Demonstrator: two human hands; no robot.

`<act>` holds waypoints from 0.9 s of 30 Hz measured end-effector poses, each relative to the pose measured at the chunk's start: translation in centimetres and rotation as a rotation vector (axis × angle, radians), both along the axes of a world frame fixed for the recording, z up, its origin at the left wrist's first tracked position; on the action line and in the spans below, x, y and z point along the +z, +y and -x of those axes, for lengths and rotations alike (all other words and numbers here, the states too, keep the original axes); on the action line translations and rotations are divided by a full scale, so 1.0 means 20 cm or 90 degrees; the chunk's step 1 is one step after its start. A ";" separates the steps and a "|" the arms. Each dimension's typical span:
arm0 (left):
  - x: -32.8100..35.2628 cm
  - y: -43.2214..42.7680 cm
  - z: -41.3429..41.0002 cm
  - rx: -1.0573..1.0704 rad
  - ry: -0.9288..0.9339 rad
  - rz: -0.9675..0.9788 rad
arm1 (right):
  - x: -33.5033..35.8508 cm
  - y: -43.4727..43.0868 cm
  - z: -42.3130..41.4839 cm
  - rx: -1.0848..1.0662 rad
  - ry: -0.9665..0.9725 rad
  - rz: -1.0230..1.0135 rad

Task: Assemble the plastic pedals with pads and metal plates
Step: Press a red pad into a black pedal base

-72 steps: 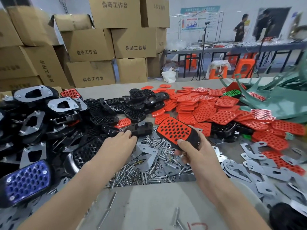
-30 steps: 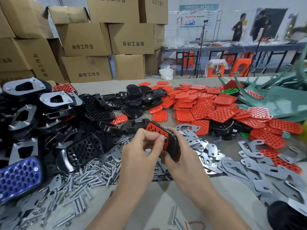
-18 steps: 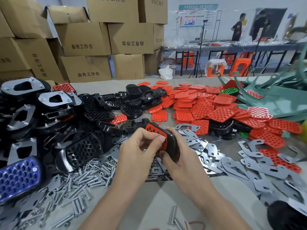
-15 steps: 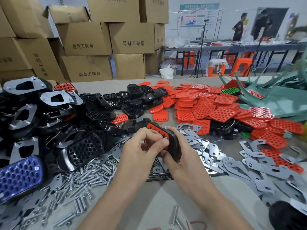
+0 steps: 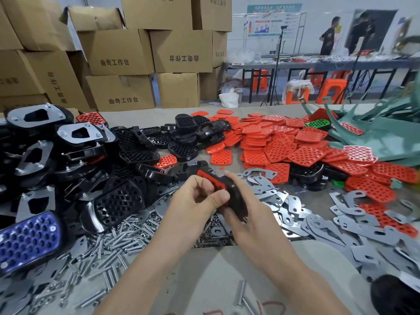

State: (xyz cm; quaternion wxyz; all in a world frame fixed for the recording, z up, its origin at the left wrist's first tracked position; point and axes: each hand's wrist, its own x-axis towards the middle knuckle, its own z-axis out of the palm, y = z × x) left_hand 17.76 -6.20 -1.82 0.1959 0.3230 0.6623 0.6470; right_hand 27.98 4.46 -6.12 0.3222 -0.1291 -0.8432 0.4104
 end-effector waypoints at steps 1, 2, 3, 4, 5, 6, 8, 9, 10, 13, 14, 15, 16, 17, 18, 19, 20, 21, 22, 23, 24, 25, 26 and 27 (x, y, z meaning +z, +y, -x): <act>-0.01 0.01 0.01 0.014 -0.011 0.007 | 0.00 -0.01 0.00 0.008 -0.005 -0.003; -0.01 0.01 0.01 0.028 -0.020 0.017 | 0.00 -0.01 0.00 0.013 -0.011 -0.003; -0.01 0.02 0.01 0.044 -0.024 0.030 | 0.00 0.00 0.00 0.015 -0.017 -0.001; -0.01 0.03 0.01 0.060 -0.022 0.039 | 0.00 0.00 0.00 0.016 -0.015 0.006; -0.01 0.03 0.01 0.076 -0.014 0.042 | 0.00 0.01 0.00 0.019 -0.010 0.015; -0.01 0.03 0.02 0.091 -0.004 0.039 | 0.01 0.02 0.00 0.021 -0.003 0.026; 0.01 0.03 0.03 0.112 0.018 0.031 | 0.01 0.03 0.00 0.025 0.007 0.047; 0.01 0.03 0.03 0.121 0.040 0.039 | 0.02 0.03 0.00 0.030 0.009 0.057; 0.01 0.02 0.04 0.131 0.080 0.057 | 0.02 0.03 -0.01 0.038 0.009 0.064; 0.05 -0.02 0.04 0.090 0.197 0.090 | 0.04 0.03 -0.02 0.067 0.009 0.074; 0.07 -0.03 0.04 0.049 0.187 0.082 | 0.05 0.03 -0.02 0.080 0.010 0.073; 0.08 -0.04 0.04 0.007 0.153 0.069 | 0.05 0.03 -0.03 0.092 0.011 0.070; 0.08 -0.05 0.05 -0.024 0.124 0.064 | 0.06 0.02 -0.03 0.101 0.010 0.067; 0.07 -0.05 0.05 -0.033 0.108 0.068 | 0.06 0.03 -0.03 0.107 0.009 0.065; 0.06 -0.05 0.06 -0.028 0.105 0.075 | 0.06 0.03 -0.03 0.109 0.010 0.064; 0.06 -0.04 0.05 -0.023 0.098 0.074 | 0.06 0.03 -0.04 0.108 0.012 0.066; 0.05 -0.04 0.05 -0.022 0.089 0.068 | 0.06 0.03 -0.04 0.106 0.015 0.068; 0.04 -0.04 0.04 -0.023 0.081 0.062 | 0.06 0.03 -0.04 0.104 0.018 0.071; 0.04 -0.05 0.03 -0.024 0.081 0.060 | 0.06 0.03 -0.04 0.102 0.021 0.074; 0.04 -0.05 0.03 -0.020 0.086 0.065 | 0.06 0.03 -0.04 0.101 0.022 0.077; 0.03 -0.04 0.02 -0.010 0.098 0.071 | 0.07 0.03 -0.04 0.099 0.022 0.079; 0.02 -0.04 0.02 0.006 0.117 0.078 | 0.07 0.02 -0.04 0.096 0.021 0.078; 0.01 -0.03 0.00 0.028 0.142 0.086 | 0.07 0.02 -0.05 0.091 0.019 0.071; 0.01 -0.02 -0.02 0.054 0.173 0.097 | 0.08 0.01 -0.05 0.084 0.017 0.060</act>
